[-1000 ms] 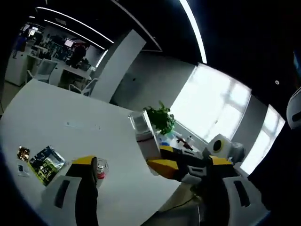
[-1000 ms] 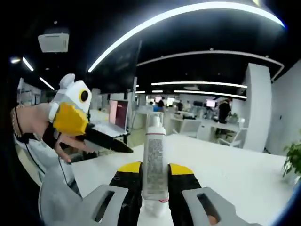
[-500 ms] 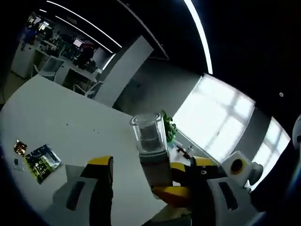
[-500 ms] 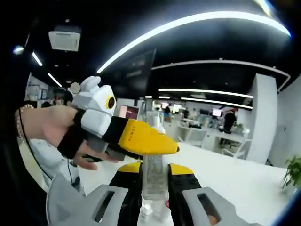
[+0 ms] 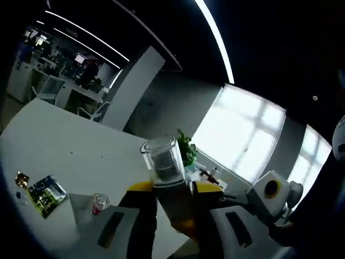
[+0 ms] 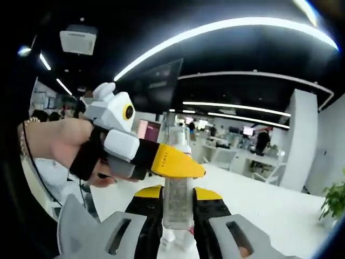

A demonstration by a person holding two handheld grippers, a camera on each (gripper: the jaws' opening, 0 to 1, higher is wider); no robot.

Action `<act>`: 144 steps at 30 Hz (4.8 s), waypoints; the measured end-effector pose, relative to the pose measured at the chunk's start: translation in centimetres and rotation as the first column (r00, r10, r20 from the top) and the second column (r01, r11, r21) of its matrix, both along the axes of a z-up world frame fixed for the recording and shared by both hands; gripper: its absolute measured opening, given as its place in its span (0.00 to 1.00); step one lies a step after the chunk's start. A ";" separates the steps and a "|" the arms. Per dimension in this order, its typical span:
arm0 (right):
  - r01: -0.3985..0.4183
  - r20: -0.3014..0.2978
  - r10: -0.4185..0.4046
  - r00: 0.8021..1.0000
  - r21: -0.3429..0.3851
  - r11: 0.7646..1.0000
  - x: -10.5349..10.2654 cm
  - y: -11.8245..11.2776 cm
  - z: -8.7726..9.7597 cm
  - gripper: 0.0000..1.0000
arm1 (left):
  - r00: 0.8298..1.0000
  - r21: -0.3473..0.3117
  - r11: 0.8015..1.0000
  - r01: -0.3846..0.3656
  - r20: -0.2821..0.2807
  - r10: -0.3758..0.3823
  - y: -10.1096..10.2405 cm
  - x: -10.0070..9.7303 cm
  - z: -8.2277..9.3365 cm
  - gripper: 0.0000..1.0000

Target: Arrange the skincare products in the storage area until every visible bottle or jar stands upright without overlapping.

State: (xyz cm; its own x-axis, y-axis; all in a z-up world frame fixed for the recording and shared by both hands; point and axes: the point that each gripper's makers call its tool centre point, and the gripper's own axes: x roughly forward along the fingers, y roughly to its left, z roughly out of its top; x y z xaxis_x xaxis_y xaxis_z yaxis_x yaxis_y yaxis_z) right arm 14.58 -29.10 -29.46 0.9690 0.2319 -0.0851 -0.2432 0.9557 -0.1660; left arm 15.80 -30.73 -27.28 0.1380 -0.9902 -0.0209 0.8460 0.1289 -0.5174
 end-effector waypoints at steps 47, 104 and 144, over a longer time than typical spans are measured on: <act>-0.291 0.157 0.263 0.952 0.201 0.935 -0.5 -0.2 7.3 0.12 | 0.896 -0.005 0.973 0.229 0.391 -0.209 0.1 -1.7 7.0 0.33; -0.563 0.024 0.570 0.821 0.195 0.803 -1.8 0.8 2.5 0.12 | 0.817 0.196 0.935 0.294 0.457 -0.352 2.9 -3.1 0.3 0.62; -0.515 0.022 0.517 0.855 0.144 0.845 1.8 0.3 -7.2 0.12 | 0.930 0.282 0.959 -0.009 0.356 -0.096 8.3 0.2 -8.2 0.99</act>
